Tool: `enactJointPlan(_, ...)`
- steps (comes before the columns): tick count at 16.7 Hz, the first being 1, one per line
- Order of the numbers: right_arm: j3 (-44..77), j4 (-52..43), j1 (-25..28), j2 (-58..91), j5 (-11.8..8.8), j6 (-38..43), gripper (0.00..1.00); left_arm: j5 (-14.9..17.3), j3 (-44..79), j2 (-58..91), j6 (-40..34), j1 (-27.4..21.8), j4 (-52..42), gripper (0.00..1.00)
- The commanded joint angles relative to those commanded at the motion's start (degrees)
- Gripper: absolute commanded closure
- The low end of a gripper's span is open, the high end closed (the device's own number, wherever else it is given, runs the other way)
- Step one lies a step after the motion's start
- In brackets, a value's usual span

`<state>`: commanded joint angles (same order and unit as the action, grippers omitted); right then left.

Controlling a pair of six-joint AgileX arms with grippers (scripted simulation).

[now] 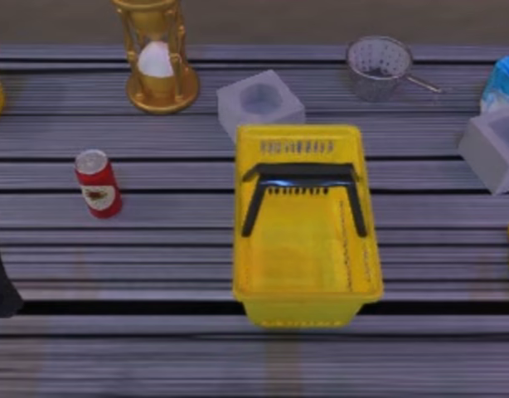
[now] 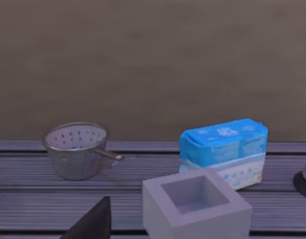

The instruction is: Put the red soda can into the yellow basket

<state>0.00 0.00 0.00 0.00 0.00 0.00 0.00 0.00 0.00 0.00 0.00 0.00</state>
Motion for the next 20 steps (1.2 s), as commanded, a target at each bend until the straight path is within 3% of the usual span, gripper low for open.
enactJointPlan(4,0.00,0.00,0.00,0.00,0.00,0.00,0.00,0.21,1.72,1.75,0.77,-0.39,-1.25,0.00)
enactJointPlan(8,0.00,0.00,0.00,0.00,0.00,0.00,0.00,0.76,11.83,12.53,4.79,-1.94,-8.10,0.00)
enactJointPlan(20,0.00,0.00,0.00,0.00,0.00,0.00,0.00,0.16,69.71,82.63,24.55,-6.35,-44.75,0.00)
